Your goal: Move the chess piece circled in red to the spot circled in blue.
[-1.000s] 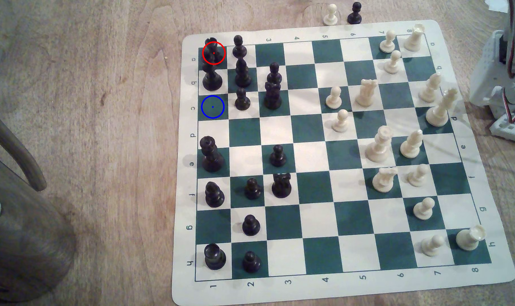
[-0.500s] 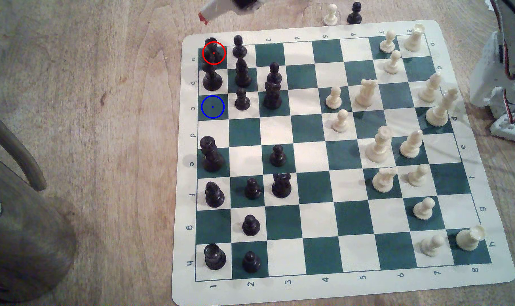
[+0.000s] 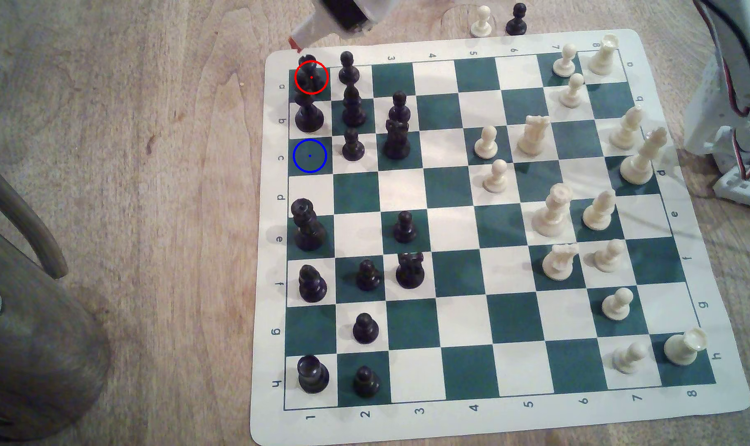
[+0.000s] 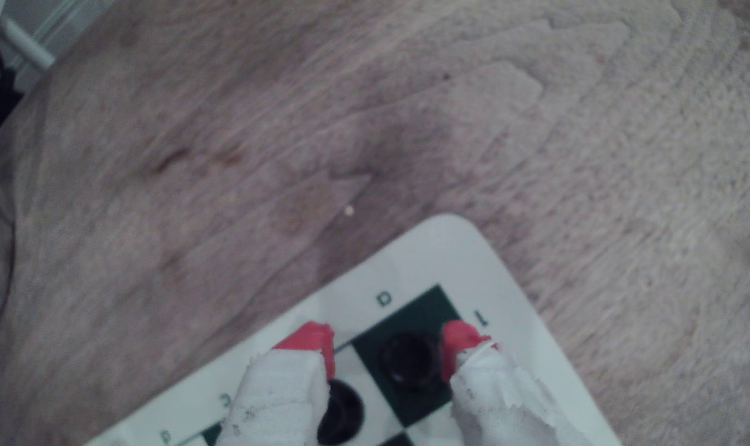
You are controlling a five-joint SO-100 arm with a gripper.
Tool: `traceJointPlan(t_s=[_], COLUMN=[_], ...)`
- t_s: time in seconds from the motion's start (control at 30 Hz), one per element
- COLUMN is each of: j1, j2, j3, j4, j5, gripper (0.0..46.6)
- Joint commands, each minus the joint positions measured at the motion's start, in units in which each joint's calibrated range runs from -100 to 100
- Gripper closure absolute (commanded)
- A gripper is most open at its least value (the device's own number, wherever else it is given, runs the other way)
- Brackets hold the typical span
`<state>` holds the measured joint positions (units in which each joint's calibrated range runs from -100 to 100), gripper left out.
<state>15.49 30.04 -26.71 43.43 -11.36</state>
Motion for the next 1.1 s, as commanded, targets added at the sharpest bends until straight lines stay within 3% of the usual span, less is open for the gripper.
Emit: traceJointPlan(t_s=[0.0, 1.07], j1=[0.67, 0.35], j2=[-0.07, 9.1], j3=[-7.38, -13.73], j4=[-1.0, -0.43], j5=[0.34, 0.1], gripper=[32.4, 31.8])
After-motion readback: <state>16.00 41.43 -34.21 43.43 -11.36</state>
